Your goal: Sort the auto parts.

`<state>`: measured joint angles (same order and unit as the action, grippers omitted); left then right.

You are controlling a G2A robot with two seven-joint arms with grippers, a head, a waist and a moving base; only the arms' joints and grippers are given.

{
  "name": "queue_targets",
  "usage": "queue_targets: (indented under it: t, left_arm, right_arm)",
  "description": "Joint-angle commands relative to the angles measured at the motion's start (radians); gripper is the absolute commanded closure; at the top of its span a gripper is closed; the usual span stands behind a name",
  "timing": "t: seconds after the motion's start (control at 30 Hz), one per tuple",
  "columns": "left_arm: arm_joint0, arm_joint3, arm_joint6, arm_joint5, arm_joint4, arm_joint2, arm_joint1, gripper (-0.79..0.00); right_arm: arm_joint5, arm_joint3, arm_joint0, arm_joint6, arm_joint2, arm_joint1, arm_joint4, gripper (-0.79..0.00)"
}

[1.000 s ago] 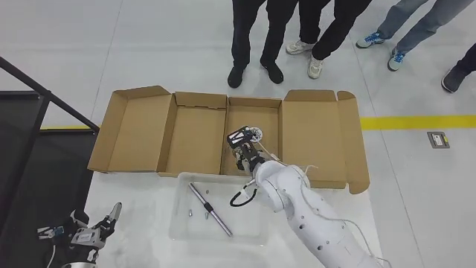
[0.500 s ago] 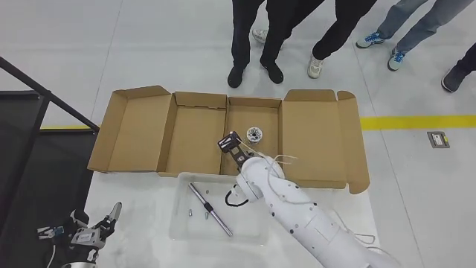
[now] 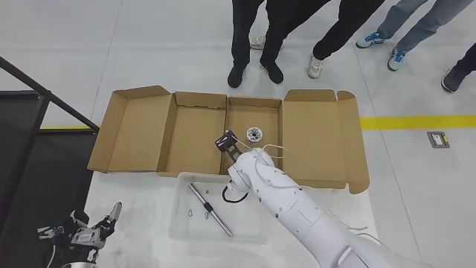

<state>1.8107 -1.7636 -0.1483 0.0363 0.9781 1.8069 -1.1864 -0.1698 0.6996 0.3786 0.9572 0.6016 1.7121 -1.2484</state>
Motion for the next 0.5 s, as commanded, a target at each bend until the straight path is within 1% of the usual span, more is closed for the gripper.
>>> queue_targets:
  t: [0.0,0.07,0.13,0.2,0.33,0.47]
  left_arm:
    - [0.0,0.0,0.0,0.0,0.0,0.0,0.0,-0.785]
    - [0.0,0.0,0.0,0.0,0.0,0.0,0.0,-0.785]
    - [0.0,0.0,0.0,0.0,0.0,0.0,0.0,-0.785]
    - [0.0,0.0,0.0,0.0,0.0,0.0,0.0,-0.785]
    - [0.0,0.0,0.0,0.0,0.0,0.0,0.0,-0.785]
    - [0.0,0.0,0.0,0.0,0.0,0.0,0.0,-0.785]
  right_arm:
    - [0.0,-0.024,-0.008,-0.006,-0.002,0.011,0.005,-0.175]
    - [0.0,-0.046,-0.015,-0.014,-0.002,0.021,0.01,-0.209]
    - [0.001,-0.066,-0.021,-0.021,-0.001,0.03,0.015,-0.274]
    - [0.001,-0.084,-0.026,-0.03,0.0,0.038,0.018,-0.283]
    - [-0.002,-0.106,-0.032,-0.052,0.007,0.05,0.021,-0.336]
    - [-0.006,-0.103,-0.03,-0.082,0.02,0.054,0.02,-0.332]
